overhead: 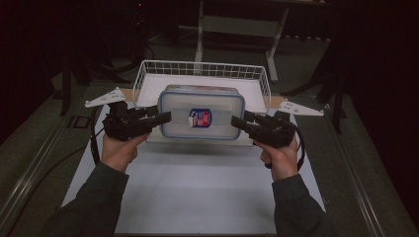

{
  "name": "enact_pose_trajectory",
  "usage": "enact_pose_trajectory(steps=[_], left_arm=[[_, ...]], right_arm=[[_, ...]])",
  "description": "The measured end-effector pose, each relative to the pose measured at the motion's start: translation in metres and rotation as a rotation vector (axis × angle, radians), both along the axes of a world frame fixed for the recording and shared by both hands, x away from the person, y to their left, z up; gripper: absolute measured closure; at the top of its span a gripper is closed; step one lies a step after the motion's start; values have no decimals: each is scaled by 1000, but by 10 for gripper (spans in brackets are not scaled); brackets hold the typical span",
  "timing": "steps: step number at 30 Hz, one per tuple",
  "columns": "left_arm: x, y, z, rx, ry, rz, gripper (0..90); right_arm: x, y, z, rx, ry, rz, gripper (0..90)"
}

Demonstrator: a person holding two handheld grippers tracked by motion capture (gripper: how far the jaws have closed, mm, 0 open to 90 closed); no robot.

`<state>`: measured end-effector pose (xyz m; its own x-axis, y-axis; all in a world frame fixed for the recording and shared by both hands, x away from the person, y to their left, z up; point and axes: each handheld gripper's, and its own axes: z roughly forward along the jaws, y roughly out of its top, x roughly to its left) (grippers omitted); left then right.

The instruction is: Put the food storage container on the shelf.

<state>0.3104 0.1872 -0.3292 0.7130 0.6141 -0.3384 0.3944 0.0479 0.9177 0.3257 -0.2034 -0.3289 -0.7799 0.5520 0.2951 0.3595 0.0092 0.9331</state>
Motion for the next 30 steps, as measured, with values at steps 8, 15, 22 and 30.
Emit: enact_pose_trajectory(steps=[8, 15, 22, 30], left_arm=[[13, 1, 9, -16, -11, 6, 489], [26, 4, 9, -51, 1, 6, 490], [34, 5, 9, -65, 2, 9, 490], [43, 3, 10, -70, 4, 8, 490]], right_arm=[[14, 0, 9, 15, 2, 2, 515], [26, 2, 14, 10, 4, -4, 516], [34, 4, 17, 12, 2, -7, 516], [41, 3, 20, 9, -5, -14, 516]])
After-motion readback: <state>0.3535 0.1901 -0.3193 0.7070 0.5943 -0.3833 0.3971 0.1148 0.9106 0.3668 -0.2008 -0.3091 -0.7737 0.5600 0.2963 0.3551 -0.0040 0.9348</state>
